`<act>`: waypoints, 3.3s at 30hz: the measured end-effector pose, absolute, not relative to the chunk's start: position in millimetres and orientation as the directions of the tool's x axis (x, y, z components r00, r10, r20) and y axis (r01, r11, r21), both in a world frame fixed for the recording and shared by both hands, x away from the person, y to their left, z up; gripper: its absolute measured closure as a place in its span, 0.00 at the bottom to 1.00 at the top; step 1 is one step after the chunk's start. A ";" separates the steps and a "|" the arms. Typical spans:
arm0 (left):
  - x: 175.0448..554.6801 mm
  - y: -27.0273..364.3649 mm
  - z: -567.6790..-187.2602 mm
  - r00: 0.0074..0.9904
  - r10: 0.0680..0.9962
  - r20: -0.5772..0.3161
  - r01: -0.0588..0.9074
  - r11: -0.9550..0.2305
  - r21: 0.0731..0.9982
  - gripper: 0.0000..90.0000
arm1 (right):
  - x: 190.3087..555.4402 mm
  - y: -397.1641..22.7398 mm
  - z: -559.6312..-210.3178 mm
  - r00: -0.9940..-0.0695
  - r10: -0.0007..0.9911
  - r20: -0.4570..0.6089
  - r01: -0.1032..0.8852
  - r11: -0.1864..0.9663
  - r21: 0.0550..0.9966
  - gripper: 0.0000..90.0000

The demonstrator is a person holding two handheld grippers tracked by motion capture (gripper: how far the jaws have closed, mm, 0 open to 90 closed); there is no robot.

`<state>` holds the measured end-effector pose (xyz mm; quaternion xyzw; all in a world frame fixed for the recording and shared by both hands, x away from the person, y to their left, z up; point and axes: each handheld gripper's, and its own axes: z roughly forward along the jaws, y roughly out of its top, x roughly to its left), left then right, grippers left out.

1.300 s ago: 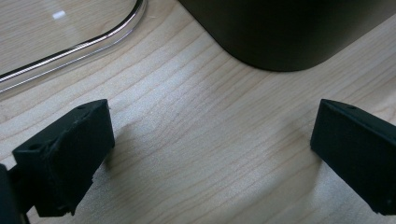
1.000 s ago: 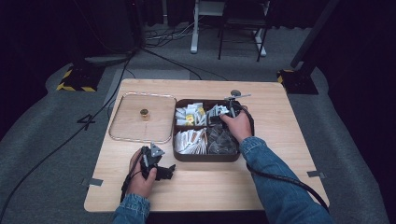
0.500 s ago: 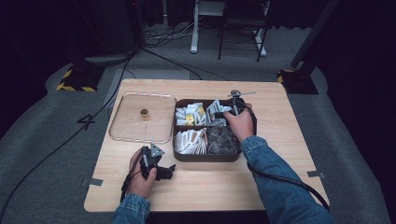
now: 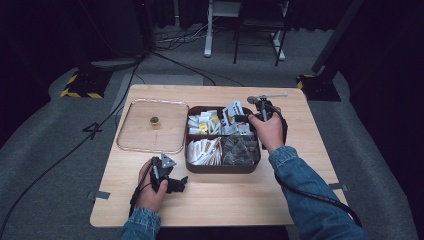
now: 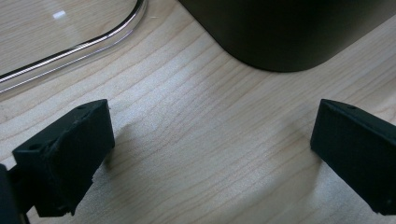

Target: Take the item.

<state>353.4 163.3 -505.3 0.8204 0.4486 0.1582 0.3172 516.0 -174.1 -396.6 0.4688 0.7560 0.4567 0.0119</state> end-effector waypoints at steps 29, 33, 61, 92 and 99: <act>353.4 163.2 -505.4 0.547 0.837 -0.025 0.636 -0.396 0.663 0.00 | 455.5 -255.6 -353.7 -0.618 0.687 0.381 0.634 0.149 0.759 0.97; 353.4 163.2 -505.3 0.547 0.837 -0.025 0.636 -0.396 0.663 0.00 | 447.5 -266.7 -351.7 -0.613 0.686 0.391 0.634 0.132 0.762 0.97; 353.4 163.3 -505.3 0.547 0.837 -0.025 0.636 -0.396 0.662 0.00 | 422.6 -326.7 -407.3 -0.473 0.789 0.393 0.719 0.087 0.690 0.97; 353.5 163.2 -505.3 0.547 0.837 -0.025 0.636 -0.396 0.662 0.00 | 441.1 -342.4 -450.6 -0.371 0.845 0.385 0.824 0.108 0.557 0.95; 353.5 163.2 -505.4 0.547 0.837 -0.025 0.635 -0.395 0.663 0.00 | 443.0 -348.2 -453.9 -0.363 0.868 0.339 0.787 0.091 0.610 0.73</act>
